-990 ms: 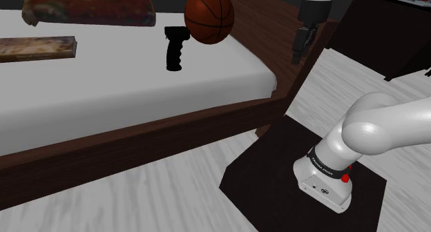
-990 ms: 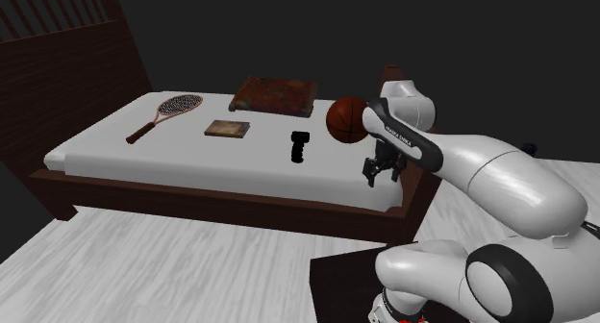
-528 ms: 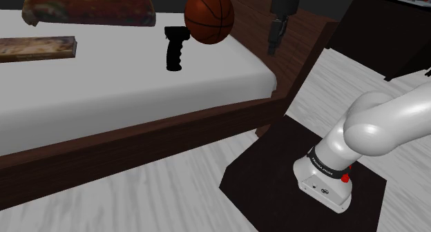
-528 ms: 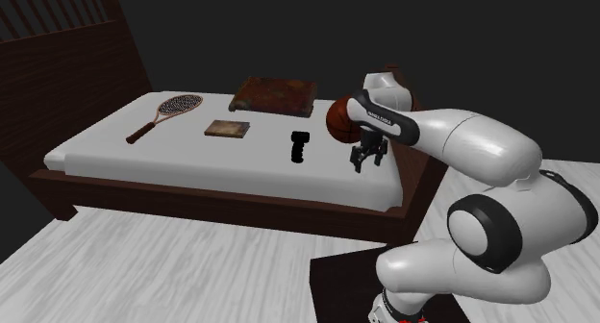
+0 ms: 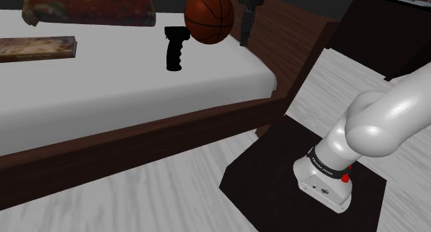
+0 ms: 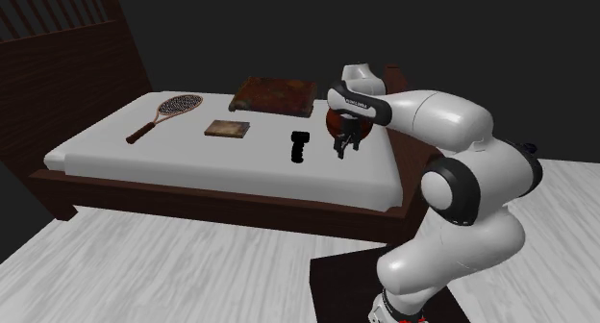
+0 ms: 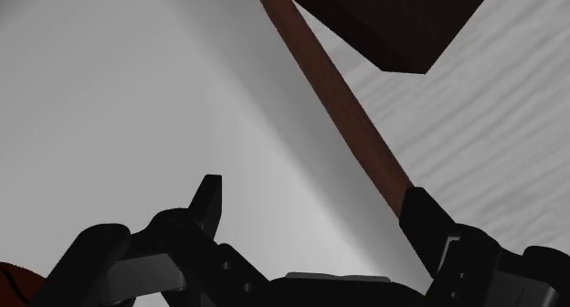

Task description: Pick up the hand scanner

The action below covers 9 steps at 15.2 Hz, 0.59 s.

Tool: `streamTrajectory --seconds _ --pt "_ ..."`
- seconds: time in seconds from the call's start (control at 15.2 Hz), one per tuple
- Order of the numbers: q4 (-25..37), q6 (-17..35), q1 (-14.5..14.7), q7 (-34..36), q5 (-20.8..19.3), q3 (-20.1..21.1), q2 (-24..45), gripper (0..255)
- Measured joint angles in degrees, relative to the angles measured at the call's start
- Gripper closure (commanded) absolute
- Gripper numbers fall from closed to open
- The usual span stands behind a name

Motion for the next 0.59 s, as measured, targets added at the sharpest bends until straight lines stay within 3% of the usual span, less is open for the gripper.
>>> streamTrajectory --seconds 0.59 --pt "17.58 1.48 3.31 -8.64 -0.33 2.51 16.01 0"
